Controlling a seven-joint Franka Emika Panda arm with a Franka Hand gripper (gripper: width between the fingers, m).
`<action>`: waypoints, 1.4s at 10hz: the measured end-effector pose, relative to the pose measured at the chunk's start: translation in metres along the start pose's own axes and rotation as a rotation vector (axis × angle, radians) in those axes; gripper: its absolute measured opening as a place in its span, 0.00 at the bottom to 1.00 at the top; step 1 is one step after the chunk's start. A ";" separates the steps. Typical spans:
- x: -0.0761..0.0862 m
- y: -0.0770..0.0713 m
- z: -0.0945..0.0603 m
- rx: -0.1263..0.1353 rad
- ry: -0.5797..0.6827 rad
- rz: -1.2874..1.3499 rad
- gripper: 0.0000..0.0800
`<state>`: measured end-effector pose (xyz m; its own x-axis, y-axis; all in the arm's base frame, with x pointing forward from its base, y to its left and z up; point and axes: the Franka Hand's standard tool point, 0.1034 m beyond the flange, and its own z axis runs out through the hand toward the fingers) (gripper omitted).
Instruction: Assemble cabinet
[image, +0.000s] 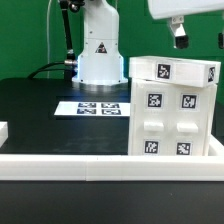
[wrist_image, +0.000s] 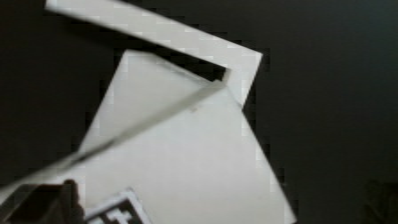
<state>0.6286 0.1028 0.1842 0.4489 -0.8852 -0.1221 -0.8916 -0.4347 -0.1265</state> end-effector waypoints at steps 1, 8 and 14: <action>0.003 0.001 0.000 0.001 0.001 -0.126 1.00; 0.010 0.003 -0.002 -0.069 0.051 -1.015 1.00; 0.021 0.013 -0.001 -0.150 0.009 -1.734 1.00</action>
Offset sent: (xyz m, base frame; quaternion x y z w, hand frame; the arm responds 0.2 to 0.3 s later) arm 0.0000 0.0000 0.0000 0.0000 0.0000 -0.2667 0.9638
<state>0.6261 0.0783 0.1812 0.8099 0.5844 0.0502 0.5855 -0.8106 -0.0090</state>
